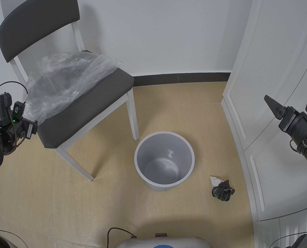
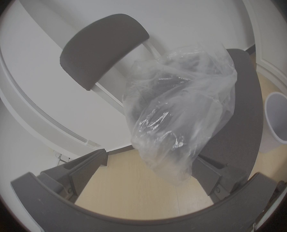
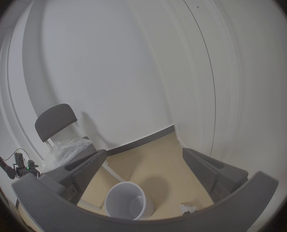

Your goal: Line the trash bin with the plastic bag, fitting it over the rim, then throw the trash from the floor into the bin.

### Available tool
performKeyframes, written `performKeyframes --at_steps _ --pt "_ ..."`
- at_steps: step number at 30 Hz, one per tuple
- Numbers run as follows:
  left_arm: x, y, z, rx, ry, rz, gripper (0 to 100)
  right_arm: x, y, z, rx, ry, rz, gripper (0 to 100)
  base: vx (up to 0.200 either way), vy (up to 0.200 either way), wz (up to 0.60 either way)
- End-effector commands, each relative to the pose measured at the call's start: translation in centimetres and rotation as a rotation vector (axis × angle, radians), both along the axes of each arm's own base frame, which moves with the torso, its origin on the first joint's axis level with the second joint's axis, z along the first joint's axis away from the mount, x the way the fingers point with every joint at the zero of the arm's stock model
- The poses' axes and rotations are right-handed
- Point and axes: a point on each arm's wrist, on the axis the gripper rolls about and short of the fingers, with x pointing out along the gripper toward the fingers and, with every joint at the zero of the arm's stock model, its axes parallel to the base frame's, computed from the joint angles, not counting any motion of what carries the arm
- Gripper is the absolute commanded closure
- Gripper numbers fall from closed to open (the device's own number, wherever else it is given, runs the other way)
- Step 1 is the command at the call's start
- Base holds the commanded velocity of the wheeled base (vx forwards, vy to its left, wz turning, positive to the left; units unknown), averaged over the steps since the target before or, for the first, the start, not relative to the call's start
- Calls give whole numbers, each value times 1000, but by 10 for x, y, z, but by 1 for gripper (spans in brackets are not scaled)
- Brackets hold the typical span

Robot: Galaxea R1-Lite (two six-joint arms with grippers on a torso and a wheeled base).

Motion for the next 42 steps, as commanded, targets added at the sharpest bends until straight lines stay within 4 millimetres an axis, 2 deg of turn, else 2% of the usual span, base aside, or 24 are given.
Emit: performKeyframes --at_steps 1,16,24,34,35,42 --pt "-7 3 21 7 -67 13 0 0 -1 2 4 -9 -5 0 0 0 0" --pt "-17 2 31 3 -103 6 0 1 -1 1 3 -4 -2 0 0 0 0" --pt "-19 -2 44 -61 -133 -9 0 3 0 -1 11 7 1 0 0 0 0" --pt "-11 -2 39 -78 -95 -30 0 6 1 -3 16 19 2 0 0 0 0" --pt "-10 -2 38 -80 -89 -37 100 6 1 -3 16 19 2 0 0 0 0" --pt "-5 0 30 -105 -66 -37 100 5 1 -4 16 21 3 0 0 0 0"
